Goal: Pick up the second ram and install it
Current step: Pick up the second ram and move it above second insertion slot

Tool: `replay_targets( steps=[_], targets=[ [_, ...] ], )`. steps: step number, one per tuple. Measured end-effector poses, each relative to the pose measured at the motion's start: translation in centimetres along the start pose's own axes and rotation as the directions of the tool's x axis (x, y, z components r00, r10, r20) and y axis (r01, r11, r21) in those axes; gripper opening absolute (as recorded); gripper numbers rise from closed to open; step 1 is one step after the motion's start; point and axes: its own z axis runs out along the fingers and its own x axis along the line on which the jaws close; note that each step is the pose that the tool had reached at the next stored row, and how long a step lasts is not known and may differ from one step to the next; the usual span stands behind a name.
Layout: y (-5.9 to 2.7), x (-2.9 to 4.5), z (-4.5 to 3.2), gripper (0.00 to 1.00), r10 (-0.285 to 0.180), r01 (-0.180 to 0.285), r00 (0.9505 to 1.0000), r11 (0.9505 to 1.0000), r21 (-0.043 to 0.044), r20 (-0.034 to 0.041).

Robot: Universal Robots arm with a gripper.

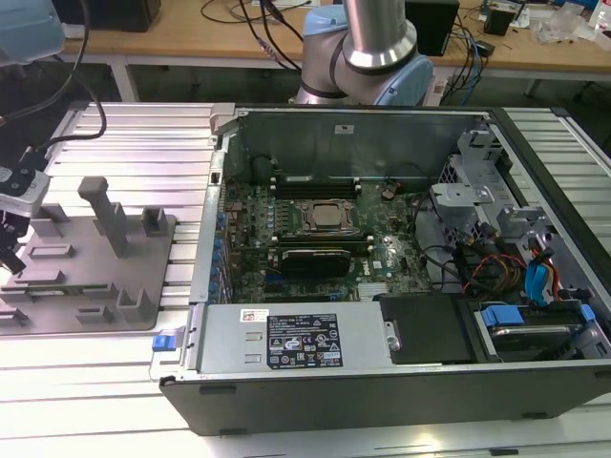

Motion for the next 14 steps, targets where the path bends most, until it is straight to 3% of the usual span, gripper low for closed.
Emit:
replay_targets(
  steps=[5, 7, 9, 13, 14],
  targets=[
    [-0.01, 0.0, 0.19, 0.08, -0.132, 0.132, 0.9912, 0.9912, -0.0022, -0.0053],
    [-0.01, 0.0, 0.25, 0.08, -0.174, 0.174, 0.9846, 0.9847, -0.003, -0.0067],
    [-0.01, 0.01, 0.33, 0.08, -0.225, 0.225, 0.9743, 0.9743, -0.0041, -0.0084],
    [-0.02, 0.01, 0.56, 0.08, -0.371, 0.371, 0.9285, 0.9286, -0.008, -0.013],
    [-0.02, 0.01, 0.68, 0.08, -0.417, 0.417, 0.9088, 0.9089, -0.0095, -0.0144]
  ],
)
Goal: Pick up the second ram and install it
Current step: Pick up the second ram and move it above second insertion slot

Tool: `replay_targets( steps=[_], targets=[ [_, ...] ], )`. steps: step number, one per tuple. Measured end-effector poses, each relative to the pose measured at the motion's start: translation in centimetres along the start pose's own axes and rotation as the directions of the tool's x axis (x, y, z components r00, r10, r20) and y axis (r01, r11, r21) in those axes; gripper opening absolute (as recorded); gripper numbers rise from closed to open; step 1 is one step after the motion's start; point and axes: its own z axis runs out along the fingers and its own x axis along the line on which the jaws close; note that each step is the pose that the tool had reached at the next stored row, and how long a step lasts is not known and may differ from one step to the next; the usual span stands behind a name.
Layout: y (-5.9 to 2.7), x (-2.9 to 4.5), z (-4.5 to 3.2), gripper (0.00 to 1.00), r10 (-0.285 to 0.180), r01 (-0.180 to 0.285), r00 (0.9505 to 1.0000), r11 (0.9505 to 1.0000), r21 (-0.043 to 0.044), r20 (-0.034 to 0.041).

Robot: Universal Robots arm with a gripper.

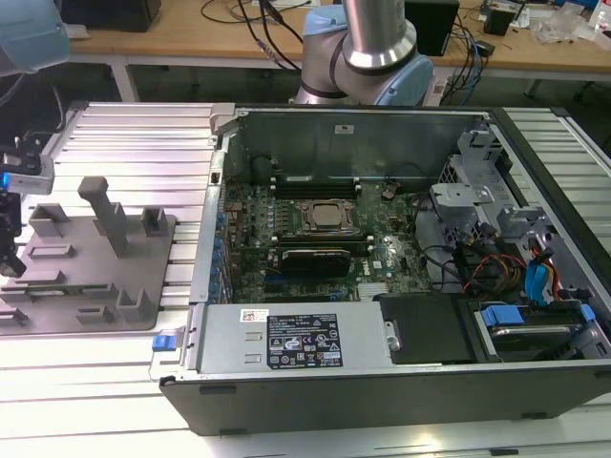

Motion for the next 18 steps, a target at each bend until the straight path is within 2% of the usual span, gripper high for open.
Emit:
replay_targets(
  steps=[1, 6, 8, 9, 11, 17, 18],
  targets=[
    [-0.02, -0.01, 0.05, 0.08, -0.02, 0.02, 0.9998, 0.9998, -0.0005, -0.0007],
    [-0.68, -0.03, 0.3, 0.08, -0.02, 0.02, 0.9998, 0.9998, -0.0015, -0.0007],
    [-1.44, -0.06, 0.81, 0.08, -0.02, 0.02, 0.9998, 0.9998, -0.0035, -0.0008],
    [-1.55, -0.06, 1.13, 0.08, -0.02, 0.02, 0.9998, 0.9998, -0.0043, -0.0008],
    [-1.57, -0.05, 1.41, 0.08, -0.02, 0.02, 0.9998, 0.9998, -0.0049, -0.0009],
    [-1.58, -0.05, 1.44, 0.08, -0.02, 0.02, 0.9998, 0.9998, -0.0049, -0.0008],
    [-1.57, -0.05, 1.44, 0.14, -0.02, 0.02, 0.9998, 0.9998, -0.0049, -0.0009]
  ],
)
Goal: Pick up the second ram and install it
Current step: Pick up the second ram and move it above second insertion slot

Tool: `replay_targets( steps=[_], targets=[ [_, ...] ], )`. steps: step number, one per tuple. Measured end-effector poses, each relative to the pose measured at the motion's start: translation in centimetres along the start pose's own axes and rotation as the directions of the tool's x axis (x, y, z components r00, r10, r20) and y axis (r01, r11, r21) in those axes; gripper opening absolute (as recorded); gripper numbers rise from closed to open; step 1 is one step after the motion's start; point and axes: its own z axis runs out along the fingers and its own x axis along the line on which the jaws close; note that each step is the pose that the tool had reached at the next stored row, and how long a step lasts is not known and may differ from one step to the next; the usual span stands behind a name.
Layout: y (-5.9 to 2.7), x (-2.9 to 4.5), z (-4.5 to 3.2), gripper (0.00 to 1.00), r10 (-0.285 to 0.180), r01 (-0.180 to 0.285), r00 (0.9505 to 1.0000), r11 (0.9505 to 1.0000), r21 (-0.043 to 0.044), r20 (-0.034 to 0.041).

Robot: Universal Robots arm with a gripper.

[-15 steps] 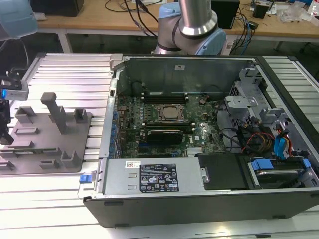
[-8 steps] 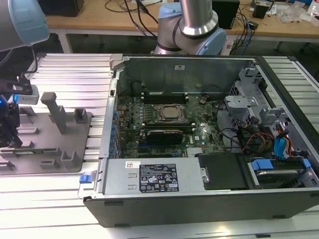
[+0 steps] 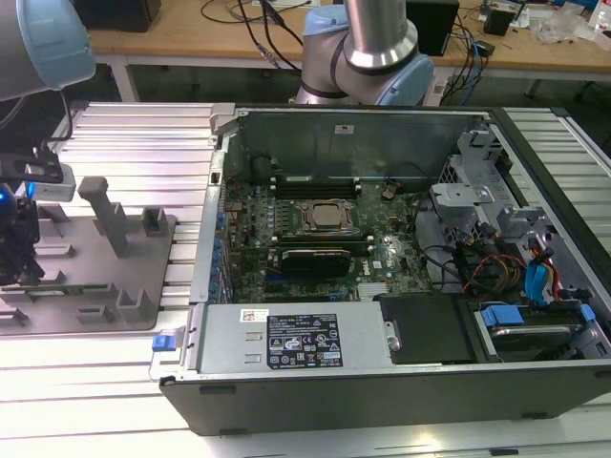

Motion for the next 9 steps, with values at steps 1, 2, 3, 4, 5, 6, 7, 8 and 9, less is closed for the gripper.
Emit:
replay_targets(
  steps=[1, 2, 3, 4, 5, 6, 7, 8, 9],
  targets=[
    [0.0, 0.0, 0.0, 0.21, 0.0, 0.0, 1.0, 1.0, 0.0, 0.0],
    [0.0, 0.0, 0.01, 0.28, 0.0, 0.0, 1.0, 1.0, 0.0, 0.0],
    [-0.01, 0.0, 0.09, 0.28, -0.002, 0.002, 1.0, 1.0, 0.0004, 0.0003],
    [-0.03, 0.0, 0.38, 0.28, -0.011, 0.011, 0.9999, 0.9999, -0.0001, -0.0004],
    [-0.1, 0.0, 0.55, 0.28, -0.015, 0.015, 0.9999, 0.9999, 0.0001, -0.0003],
    [-0.18, 0.01, 0.6, 0.28, -0.018, 0.018, 0.9998, 0.9998, -0.0001, -0.0006],
    [-0.37, 0.0, 0.68, 0.28, -0.023, 0.023, 0.9997, 0.9997, -0.0003, -0.0008],
    [-0.52, 0.0, 0.76, 0.28, -0.027, 0.027, 0.9996, 0.9996, -0.0003, -0.0008],
    [-0.55, -0.01, 0.95, 0.28, -0.032, 0.032, 0.9995, 0.9995, -0.0004, -0.0011]
  ],
)
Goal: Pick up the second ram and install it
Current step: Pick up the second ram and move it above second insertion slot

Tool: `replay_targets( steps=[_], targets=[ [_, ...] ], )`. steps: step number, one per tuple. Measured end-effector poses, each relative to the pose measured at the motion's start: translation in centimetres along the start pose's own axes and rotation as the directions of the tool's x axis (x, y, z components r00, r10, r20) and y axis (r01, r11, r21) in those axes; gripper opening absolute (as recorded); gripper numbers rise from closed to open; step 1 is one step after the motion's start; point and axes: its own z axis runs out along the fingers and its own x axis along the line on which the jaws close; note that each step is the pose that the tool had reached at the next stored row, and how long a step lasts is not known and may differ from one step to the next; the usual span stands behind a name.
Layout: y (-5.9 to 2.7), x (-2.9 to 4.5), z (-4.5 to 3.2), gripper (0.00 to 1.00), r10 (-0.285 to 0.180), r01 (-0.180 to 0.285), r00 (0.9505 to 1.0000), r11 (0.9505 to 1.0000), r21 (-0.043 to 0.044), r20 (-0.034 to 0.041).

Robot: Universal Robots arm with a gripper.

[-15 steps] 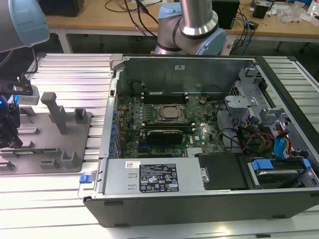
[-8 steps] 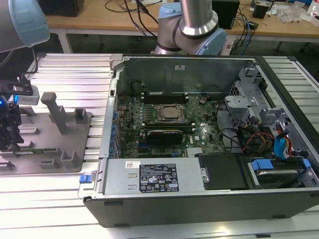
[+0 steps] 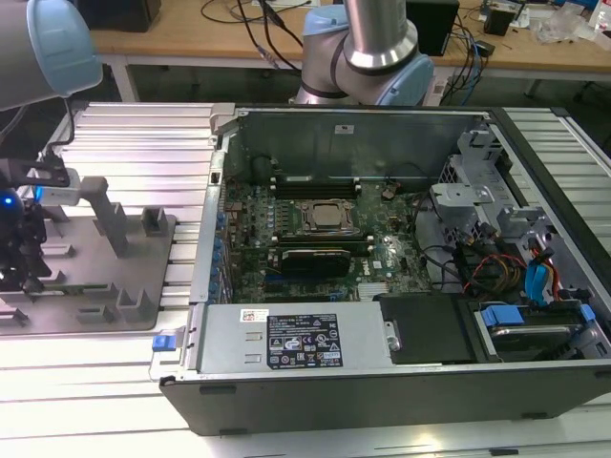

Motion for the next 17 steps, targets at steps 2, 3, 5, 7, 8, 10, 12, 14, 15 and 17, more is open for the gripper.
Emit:
replay_targets(
  steps=[2, 3, 5, 7, 8, 10, 12, 14, 15, 17],
  targets=[
    [-0.03, 0.01, 0.65, 0.28, -0.025, 0.025, 0.9997, 0.9997, -0.0003, -0.0009],
    [-0.03, 0.0, 0.69, 0.28, -0.032, 0.032, 0.9995, 0.9995, -0.0005, -0.0012],
    [-0.04, -0.04, 0.77, 0.28, -0.049, 0.049, 0.9988, 0.9988, -0.0009, -0.0019],
    [-0.04, -0.04, 0.87, 0.28, -0.079, 0.079, 0.9968, 0.9968, -0.0013, -0.0029],
    [-0.04, -0.06, 1.0, 0.28, -0.092, 0.092, 0.9957, 0.9957, -0.0015, -0.0033],
    [-0.05, -0.12, 1.26, 0.28, -0.093, 0.093, 0.9957, 0.9957, -0.0016, -0.0035],
    [-0.06, -0.25, 1.4, 0.28, -0.092, 0.092, 0.9958, 0.9958, -0.0016, -0.0034],
    [-0.06, -0.29, 1.41, 0.28, -0.092, 0.092, 0.9958, 0.9958, -0.0016, -0.0033],
    [-0.06, -0.29, 1.38, 0.28, -0.092, 0.092, 0.9958, 0.9958, -0.0015, -0.0034],
    [-0.06, -0.29, 1.18, 0.28, -0.092, 0.092, 0.9958, 0.9958, -0.0014, -0.0033]
  ],
)
